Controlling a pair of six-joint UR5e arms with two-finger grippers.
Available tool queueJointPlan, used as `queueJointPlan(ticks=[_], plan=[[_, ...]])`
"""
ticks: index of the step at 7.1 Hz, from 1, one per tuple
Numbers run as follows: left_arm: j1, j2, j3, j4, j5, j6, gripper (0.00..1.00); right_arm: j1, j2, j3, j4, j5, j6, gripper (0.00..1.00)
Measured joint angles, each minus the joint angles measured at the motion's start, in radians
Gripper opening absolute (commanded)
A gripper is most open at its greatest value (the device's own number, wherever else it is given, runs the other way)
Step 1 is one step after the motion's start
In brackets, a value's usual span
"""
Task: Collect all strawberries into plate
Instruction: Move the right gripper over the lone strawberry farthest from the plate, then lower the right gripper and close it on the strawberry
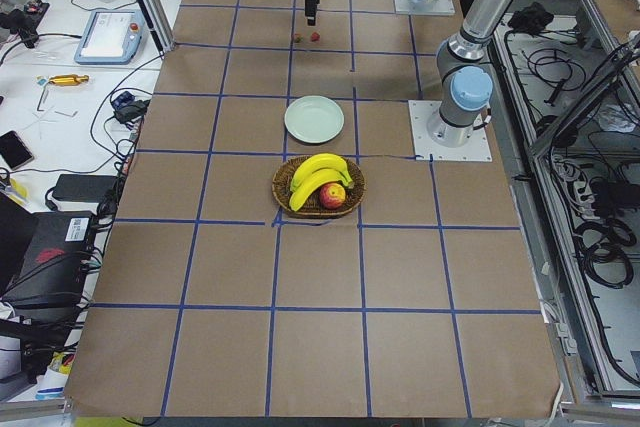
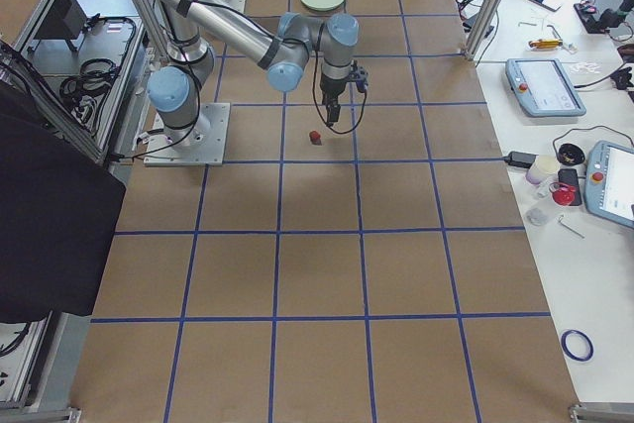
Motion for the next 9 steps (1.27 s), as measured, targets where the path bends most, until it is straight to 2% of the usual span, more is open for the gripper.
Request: queueJointPlan(ticks=[3, 4, 5, 6, 7, 9], plan=[[-0.002, 0.000, 0.000, 0.000, 0.000, 0.000, 1.00, -0.009, 0.044, 0.050, -0.028, 0.016, -0.018, 0.99], [-0.002, 0.000, 0.000, 0.000, -0.001, 0.000, 1.00, -0.015, 0.047, 0.052, -0.031, 0.002, -0.019, 0.89], [-0.002, 0.000, 0.000, 0.001, -0.001, 0.000, 1.00, -0.020, 0.048, 0.053, -0.033, -0.009, -0.018, 0.66], [-0.002, -0.001, 0.000, 0.001, -0.002, 0.000, 1.00, -0.024, 0.048, 0.053, -0.033, -0.013, -0.017, 0.62], [-0.002, -0.001, 0.000, 0.001, -0.002, 0.000, 1.00, -0.028, 0.049, 0.053, -0.031, -0.015, -0.014, 0.47], [-0.002, -0.001, 0.000, 0.002, -0.002, 0.000, 1.00, -0.030, 0.049, 0.053, -0.030, -0.015, -0.011, 0.23]])
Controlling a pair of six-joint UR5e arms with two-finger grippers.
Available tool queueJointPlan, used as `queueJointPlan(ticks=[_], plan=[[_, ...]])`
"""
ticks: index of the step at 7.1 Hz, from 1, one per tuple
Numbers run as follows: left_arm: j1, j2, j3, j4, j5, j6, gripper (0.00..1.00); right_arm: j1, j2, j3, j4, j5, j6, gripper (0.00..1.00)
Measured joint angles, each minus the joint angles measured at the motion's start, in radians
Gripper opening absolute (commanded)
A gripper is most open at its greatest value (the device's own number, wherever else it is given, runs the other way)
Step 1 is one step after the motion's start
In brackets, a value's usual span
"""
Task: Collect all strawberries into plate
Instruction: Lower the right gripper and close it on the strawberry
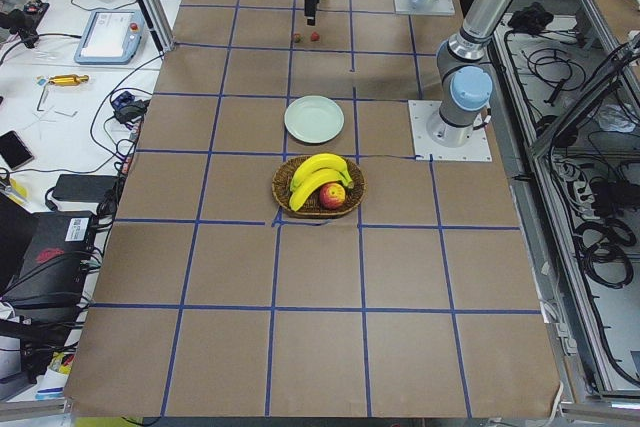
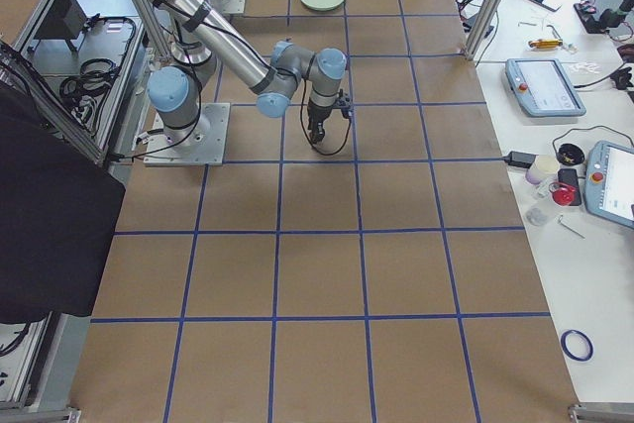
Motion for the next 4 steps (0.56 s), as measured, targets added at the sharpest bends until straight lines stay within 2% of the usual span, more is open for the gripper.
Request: queueJointPlan(ticks=[1, 3, 4], plan=[[0.000, 0.000, 0.000, 0.000, 0.000, 0.000, 1.00, 0.000, 0.001, 0.000, 0.000, 0.000, 0.001, 0.07], [0.000, 0.001, -0.001, 0.000, 0.000, 0.000, 1.00, 0.000, 0.000, -0.003, -0.002, 0.002, 0.005, 0.04], [0.000, 0.002, 0.000, 0.000, 0.000, 0.000, 1.00, 0.002, -0.003, -0.012, -0.002, 0.002, 0.014, 0.08]])
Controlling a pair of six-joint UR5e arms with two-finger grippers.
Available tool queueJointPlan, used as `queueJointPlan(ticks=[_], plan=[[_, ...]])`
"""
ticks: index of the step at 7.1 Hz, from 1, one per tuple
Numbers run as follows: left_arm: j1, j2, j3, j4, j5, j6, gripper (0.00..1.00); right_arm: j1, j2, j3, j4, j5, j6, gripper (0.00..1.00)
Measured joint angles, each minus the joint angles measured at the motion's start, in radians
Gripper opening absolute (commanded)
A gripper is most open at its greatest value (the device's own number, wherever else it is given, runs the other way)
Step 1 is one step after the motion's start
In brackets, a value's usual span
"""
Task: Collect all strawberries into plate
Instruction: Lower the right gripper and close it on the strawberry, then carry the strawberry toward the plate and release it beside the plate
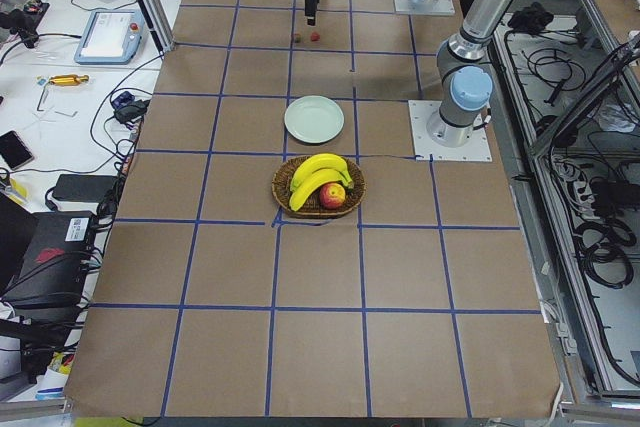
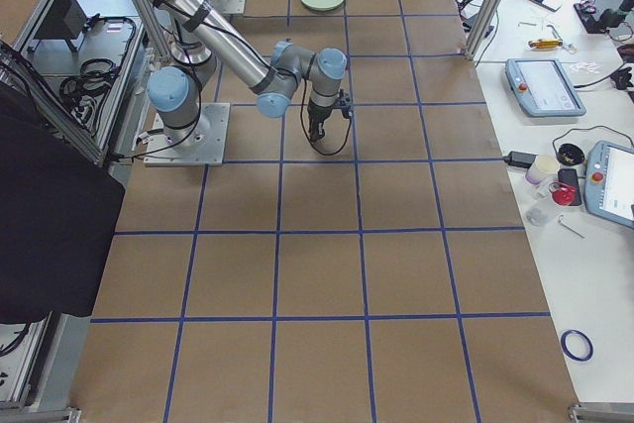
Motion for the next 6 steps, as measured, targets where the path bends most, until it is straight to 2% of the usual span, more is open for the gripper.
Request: queueJointPlan(ticks=[3, 6], plan=[[0.000, 0.001, 0.000, 0.000, 0.000, 0.000, 1.00, 0.057, -0.008, -0.115, 0.081, 0.011, 0.122, 0.06], [0.000, 0.001, 0.000, 0.000, 0.000, 0.000, 1.00, 0.301, 0.007, -0.223, 0.115, 0.049, 0.427, 0.04]])
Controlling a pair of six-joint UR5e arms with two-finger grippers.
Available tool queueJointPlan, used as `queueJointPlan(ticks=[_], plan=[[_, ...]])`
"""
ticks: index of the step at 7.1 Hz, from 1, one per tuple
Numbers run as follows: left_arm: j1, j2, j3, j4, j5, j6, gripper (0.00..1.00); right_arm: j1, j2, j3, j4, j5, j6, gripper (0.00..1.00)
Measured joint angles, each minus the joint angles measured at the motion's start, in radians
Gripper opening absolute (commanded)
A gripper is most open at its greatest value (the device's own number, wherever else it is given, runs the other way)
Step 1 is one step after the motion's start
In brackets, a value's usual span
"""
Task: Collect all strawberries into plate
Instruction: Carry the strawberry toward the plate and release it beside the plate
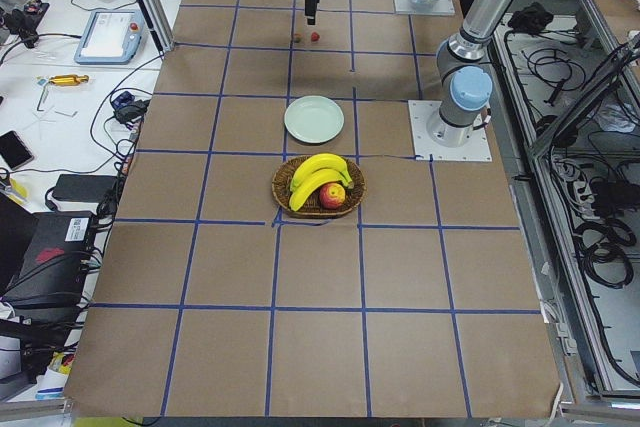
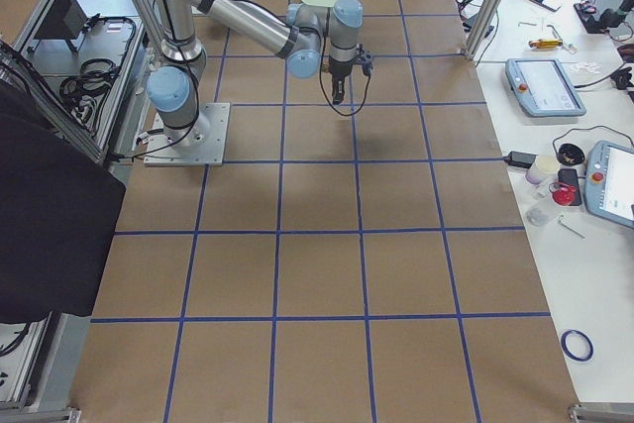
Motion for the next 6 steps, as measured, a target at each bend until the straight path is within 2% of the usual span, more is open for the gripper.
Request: queueJointPlan(ticks=[4, 6], plan=[[-0.001, 0.000, -0.001, 0.000, 0.001, 0.000, 1.00, 0.327, 0.162, -0.235, 0.008, 0.090, 0.483, 0.05], [-0.001, -0.001, -0.001, 0.000, 0.001, 0.000, 1.00, 0.439, 0.242, -0.301, 0.002, 0.109, 0.635, 0.10]])
